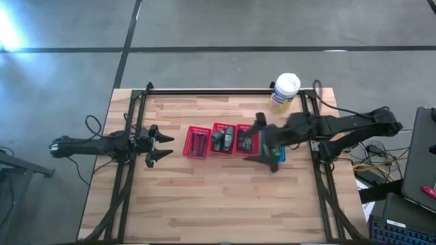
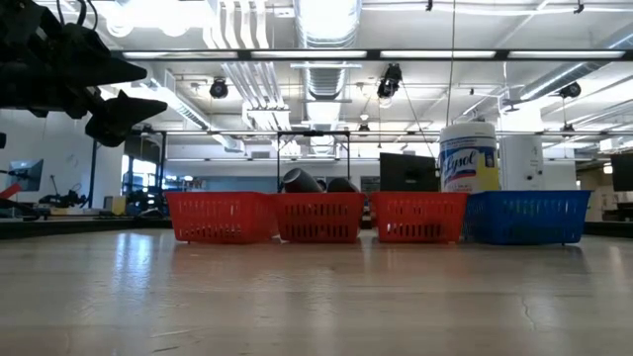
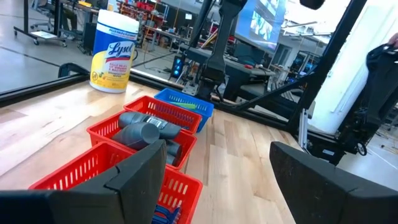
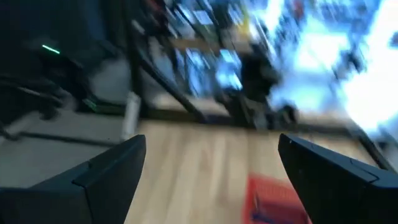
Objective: Pick & Place Travel size toiletries
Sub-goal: Return to home position
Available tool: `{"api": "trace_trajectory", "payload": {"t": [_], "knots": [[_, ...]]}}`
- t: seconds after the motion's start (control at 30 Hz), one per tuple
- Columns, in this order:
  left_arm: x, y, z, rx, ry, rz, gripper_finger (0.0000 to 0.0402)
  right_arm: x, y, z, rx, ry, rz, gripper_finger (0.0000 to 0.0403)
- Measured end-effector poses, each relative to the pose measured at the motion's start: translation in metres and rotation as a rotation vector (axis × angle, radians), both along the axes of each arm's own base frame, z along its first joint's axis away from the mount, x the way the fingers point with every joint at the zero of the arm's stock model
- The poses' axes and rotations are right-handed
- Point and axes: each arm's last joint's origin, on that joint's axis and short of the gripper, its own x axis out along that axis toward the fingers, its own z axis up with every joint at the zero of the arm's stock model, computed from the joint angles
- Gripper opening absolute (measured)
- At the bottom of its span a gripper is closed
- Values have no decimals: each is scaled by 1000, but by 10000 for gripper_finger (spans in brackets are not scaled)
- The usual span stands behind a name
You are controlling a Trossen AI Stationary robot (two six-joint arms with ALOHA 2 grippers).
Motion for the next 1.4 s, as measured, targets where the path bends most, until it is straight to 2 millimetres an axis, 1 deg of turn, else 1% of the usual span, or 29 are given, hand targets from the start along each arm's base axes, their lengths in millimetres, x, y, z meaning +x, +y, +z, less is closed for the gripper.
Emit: {"api": "trace_trajectory", "payload": {"t": [0.1,0.17,0.23,0.37,0.47,0.57,0.67,0.93,1.0,1.13,1.27,1.4], "knots": [[0,0,0,0,0,0,291,-25,-10,-19,-22,-161,102,364],[0,0,0,0,0,0,291,-43,-19,-38,-45,-243,114,364],[0,0,0,0,0,0,291,-62,-28,-56,-60,-281,88,364],[0,0,0,0,0,0,291,-96,-46,-82,-80,-331,-12,364],[0,0,0,0,0,0,291,-113,-56,-103,-94,-331,-87,363],[0,0,0,0,0,0,291,-126,-60,-119,-104,-344,-134,364],[0,0,0,0,0,0,291,-135,-61,-138,-101,-346,-179,364],[0,0,0,0,1,0,291,-150,-63,-195,-13,-385,-354,364],[0,0,0,0,1,0,291,-152,-63,-198,8,-353,-378,364],[0,0,0,0,1,0,291,-158,-63,-199,0,-355,-424,364],[0,0,0,0,0,0,291,-163,-61,-203,-1,-335,-415,364],[0,0,0,0,1,0,291,-163,-59,-205,6,-311,-391,364]]}}
